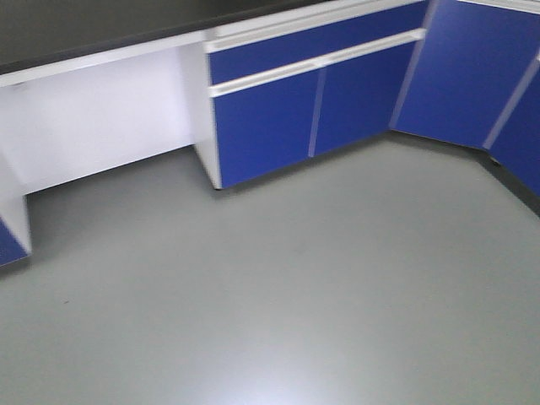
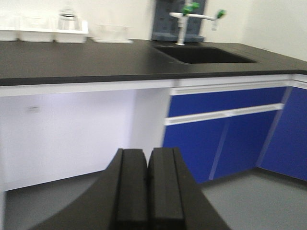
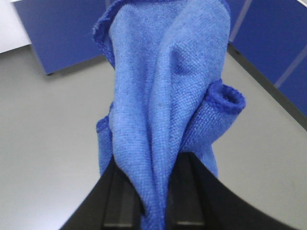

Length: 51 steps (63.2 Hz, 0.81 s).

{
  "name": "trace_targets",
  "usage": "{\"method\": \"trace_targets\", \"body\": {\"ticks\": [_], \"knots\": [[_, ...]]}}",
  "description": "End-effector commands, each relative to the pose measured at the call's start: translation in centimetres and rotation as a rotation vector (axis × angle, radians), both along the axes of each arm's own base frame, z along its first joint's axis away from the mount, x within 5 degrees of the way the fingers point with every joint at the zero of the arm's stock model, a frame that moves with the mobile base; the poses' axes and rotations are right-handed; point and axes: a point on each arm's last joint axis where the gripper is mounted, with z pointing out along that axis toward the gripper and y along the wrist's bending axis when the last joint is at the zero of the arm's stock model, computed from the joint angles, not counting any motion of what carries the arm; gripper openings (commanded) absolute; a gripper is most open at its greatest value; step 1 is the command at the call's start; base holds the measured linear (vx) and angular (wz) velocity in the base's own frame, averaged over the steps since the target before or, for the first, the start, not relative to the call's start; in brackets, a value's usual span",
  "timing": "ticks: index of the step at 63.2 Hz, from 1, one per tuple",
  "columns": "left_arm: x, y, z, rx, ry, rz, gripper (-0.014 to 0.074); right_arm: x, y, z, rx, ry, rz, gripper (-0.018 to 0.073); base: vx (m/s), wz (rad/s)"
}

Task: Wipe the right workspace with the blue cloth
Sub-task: 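Drive the base across the room holding the cloth in the right gripper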

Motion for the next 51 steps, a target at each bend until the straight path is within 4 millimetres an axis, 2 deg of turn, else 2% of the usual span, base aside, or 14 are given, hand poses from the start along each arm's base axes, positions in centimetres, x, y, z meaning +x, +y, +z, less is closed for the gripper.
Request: {"method": "trace_targets", "body": {"ticks": [1, 51], "knots": [[0.03, -0.05, -0.22, -0.014, -0.067, -0.005, -0.0006, 0.38, -0.03, 1.36, -0.019, -0.090, 0.008, -0.0001, -0.21, -0.73], [0.03, -0.05, -0.22, -0.014, -0.067, -0.005, -0.0006, 0.28, -0.04, 1.20, -0.018, -0.069, 0.007, -0.0001, -0.13, -0.70]]}}
